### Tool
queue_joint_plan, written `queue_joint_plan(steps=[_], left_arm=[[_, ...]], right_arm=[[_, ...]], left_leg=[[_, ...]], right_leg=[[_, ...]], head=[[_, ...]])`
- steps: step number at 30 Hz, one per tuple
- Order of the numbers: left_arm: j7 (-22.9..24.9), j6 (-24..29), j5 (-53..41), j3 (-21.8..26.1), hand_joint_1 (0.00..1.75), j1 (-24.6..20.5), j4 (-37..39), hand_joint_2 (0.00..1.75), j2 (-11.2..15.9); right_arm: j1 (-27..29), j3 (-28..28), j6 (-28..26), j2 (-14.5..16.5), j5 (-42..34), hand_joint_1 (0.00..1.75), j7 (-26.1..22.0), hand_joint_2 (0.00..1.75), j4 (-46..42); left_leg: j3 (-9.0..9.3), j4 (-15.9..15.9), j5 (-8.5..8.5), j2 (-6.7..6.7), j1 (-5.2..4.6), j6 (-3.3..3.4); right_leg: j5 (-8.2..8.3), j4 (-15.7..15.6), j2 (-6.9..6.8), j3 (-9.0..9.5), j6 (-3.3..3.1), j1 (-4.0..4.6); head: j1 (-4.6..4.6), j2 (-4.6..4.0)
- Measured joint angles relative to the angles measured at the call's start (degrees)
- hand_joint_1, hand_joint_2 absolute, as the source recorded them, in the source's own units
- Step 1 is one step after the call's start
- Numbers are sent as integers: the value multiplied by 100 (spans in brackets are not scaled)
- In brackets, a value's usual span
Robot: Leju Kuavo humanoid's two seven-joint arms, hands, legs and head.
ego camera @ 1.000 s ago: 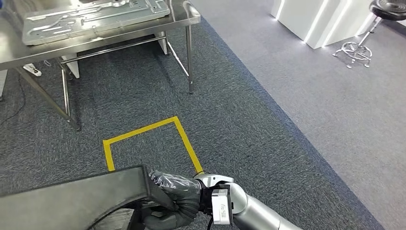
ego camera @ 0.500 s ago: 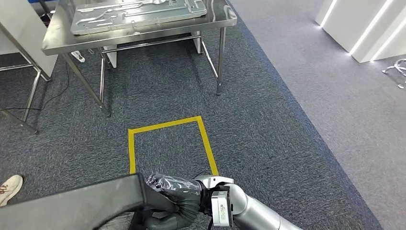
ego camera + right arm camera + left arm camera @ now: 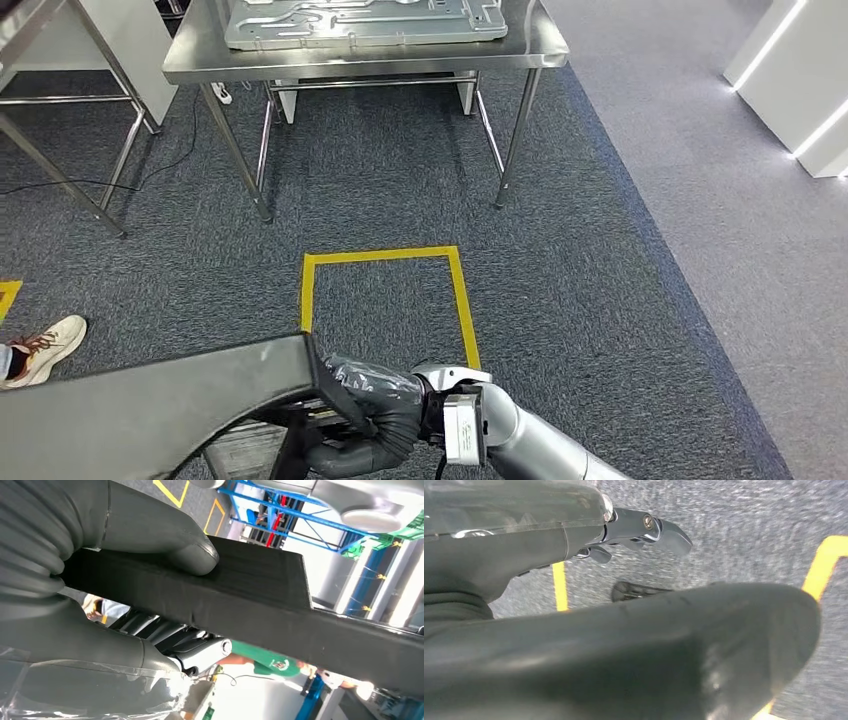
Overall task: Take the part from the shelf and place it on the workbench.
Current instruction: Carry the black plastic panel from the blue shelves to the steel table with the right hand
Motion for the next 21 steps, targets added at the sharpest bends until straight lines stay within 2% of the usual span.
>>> queue_joint_plan(steps=[1, 2, 4, 5, 6, 8, 10, 11, 12, 13, 15, 16, 17, 19, 20, 21], left_arm=[[-17, -17, 22, 23, 0, 0, 0, 0, 1], [-31, -27, 36, 45, 0, 6, 0, 0, 1], [-49, -41, 49, 75, 0, 16, 0, 0, 1], [-52, -44, 49, 83, 0, 15, 0, 0, -1], [-57, -47, 49, 89, 0, 12, 0, 0, -1], [-68, -50, 49, 103, 0, 12, -1, 0, -1], [-83, -54, 48, 112, 0, 11, -2, 0, 5], [-90, -59, 47, 114, 0, 6, -2, 0, 8], [-97, -65, 47, 115, 0, 0, -2, 0, 11], [-101, -70, 47, 117, 0, 2, -2, 0, 13], [-106, -74, 49, 123, 0, 25, -2, 0, 16], [-106, -73, 49, 126, 0, 43, -2, 0, 16], [-106, -71, 49, 129, 0, 58, -2, 0, 16], [-106, -62, 49, 139, 0, 74, -2, 0, 16], [-104, -55, 52, 148, 0, 76, -2, 0, 15], [-102, -46, 54, 158, 0, 75, -1, 0, 14]], right_arm=[[11, -1, -10, -16, 0, 161, 0, 175, 9], [19, -2, -17, -29, 0, 161, 0, 175, 14], [26, -7, -26, -46, 0, 161, 0, 175, 11], [25, -11, -29, -51, -1, 161, 0, 175, 9], [25, -16, -33, -56, -2, 161, 0, 175, 5], [26, -23, -38, -64, -5, 161, 0, 175, -1], [30, -32, -44, -67, -8, 161, -1, 175, -27], [31, -37, -45, -67, -10, 161, -3, 175, -44], [31, -42, -47, -66, -12, 161, -4, 175, -60], [35, -44, -46, -67, -14, 161, -4, 175, -69], [52, -46, -46, -68, -15, 161, -3, 175, -74], [63, -46, -46, -69, -15, 161, -2, 175, -73], [70, -46, -46, -69, -15, 161, -2, 175, -73], [76, -46, -46, -68, -15, 161, -2, 175, -73], [77, -46, -48, -70, -17, 161, -3, 175, -69], [78, -48, -50, -71, -19, 161, -2, 175, -66]], left_leg=[[20, 4, -33, -37, -7, 7], [54, 9, -62, -69, -12, 4], [141, 18, -131, -118, -17, -20], [176, 32, -171, -137, -29, -44], [198, 37, -207, -153, -38, -74], [229, 28, -266, -170, -50, -146], [273, 31, -318, -152, -43, -212], [253, 136, -362, -130, -35, -239], [144, 374, -438, -106, -26, -266], [-57, 731, -525, -86, -14, -289], [-622, 1498, -650, -72, 1, -327], [-837, 1669, -568, -69, 5, -338], [-950, 1613, -365, -67, 9, -341], [-878, 959, 258, -53, 13, -321], [-785, 662, 453, -40, -7, -298], [-692, 430, 512, -27, -25, -255]], right_leg=[[49, 136, 12, -118, -2, -1], [214, 42, 15, -118, -12, -2], [697, -663, 28, 159, -58, 2], [830, -1039, 41, 321, -83, 10], [884, -1298, 52, 438, -106, 20], [801, -1461, 65, 526, -145, 40], [771, -1506, 69, 619, -194, 15], [753, -1546, 61, 695, -220, -1], [722, -1585, 48, 787, -241, -17], [670, -1606, 32, 869, -254, -16], [536, -1613, 11, 1027, -262, -18], [460, -1613, 10, 1113, -258, -20], [380, -1614, 13, 1208, -249, -22], [197, -1620, 19, 1422, -216, -28], [112, -1630, 23, 1508, -185, -23], [41, -1644, 26, 1571, -147, -21]], head=[[-1, 0], [-1, 0], [1, 0], [0, 0], [-2, 0], [-3, 0], [-3, 1], [-8, 1], [-13, 1], [-16, 0], [-21, 0], [-21, 0], [-20, 0], [-18, 0], [-18, 0], [-18, 1]])
